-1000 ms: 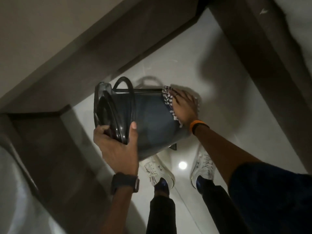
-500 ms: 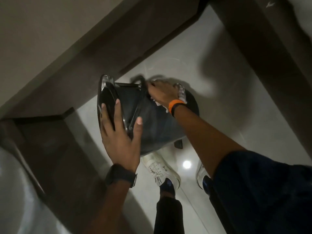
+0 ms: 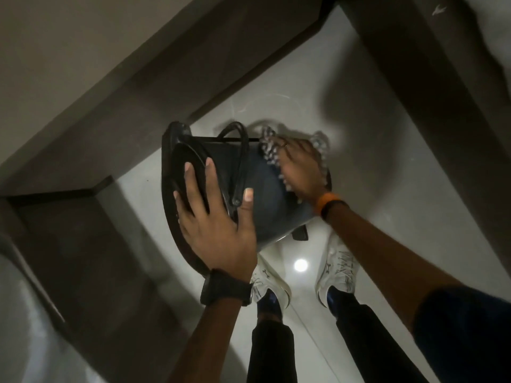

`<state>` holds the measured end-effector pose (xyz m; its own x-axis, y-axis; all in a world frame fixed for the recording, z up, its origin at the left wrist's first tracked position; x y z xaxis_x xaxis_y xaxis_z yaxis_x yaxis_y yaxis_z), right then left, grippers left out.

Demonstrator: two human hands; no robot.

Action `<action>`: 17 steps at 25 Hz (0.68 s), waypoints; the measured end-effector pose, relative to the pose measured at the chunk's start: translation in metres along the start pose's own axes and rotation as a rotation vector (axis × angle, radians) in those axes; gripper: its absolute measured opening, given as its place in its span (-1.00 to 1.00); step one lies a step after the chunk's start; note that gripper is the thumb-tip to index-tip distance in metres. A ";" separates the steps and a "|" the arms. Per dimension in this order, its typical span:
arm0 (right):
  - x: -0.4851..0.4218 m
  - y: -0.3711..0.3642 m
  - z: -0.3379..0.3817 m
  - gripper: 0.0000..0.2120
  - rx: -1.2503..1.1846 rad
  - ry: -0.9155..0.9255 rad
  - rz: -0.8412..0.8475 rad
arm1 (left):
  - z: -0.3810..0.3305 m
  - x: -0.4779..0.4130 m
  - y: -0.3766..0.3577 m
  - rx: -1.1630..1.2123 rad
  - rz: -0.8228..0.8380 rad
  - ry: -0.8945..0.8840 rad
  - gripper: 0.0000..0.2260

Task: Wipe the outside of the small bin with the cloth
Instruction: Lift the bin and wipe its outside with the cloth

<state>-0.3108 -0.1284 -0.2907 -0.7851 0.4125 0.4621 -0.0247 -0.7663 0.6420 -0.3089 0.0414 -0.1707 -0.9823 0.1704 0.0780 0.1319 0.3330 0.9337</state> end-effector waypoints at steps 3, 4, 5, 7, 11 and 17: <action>0.065 -0.028 0.034 -0.50 -0.009 0.346 -0.118 | -0.013 -0.022 -0.004 0.037 0.049 0.205 -0.32; 0.059 -0.025 0.024 -0.50 -0.030 0.347 -0.133 | -0.015 -0.029 -0.004 0.088 0.064 0.241 -0.28; 0.041 -0.017 0.005 -0.51 -0.078 0.252 -0.163 | -0.015 -0.033 -0.002 0.155 0.076 0.237 -0.23; -0.005 0.009 -0.048 -0.56 -0.242 -0.158 -0.168 | -0.017 -0.030 0.002 0.189 0.167 0.051 -0.09; -0.008 0.006 -0.063 -0.56 -0.635 -0.400 0.026 | -0.034 -0.014 -0.012 -0.078 0.321 -0.246 -0.05; 0.030 0.007 -0.017 -0.53 -0.622 -0.038 -0.190 | -0.062 -0.068 -0.023 0.148 0.249 0.097 -0.05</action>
<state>-0.3454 -0.1297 -0.2831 -0.7099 0.5770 0.4040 -0.5235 -0.8159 0.2453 -0.2529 -0.0352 -0.1758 -0.9247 0.1763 0.3375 0.3808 0.4251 0.8211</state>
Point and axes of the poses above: each hand's wrist, its own x-axis away from the middle knuckle, its own y-axis out of the back of the hand, z = x × y, the point moved 6 cm from there along -x, towards the middle knuckle, and after that the axes turned 2 degrees about -y, right-handed, at the moved point
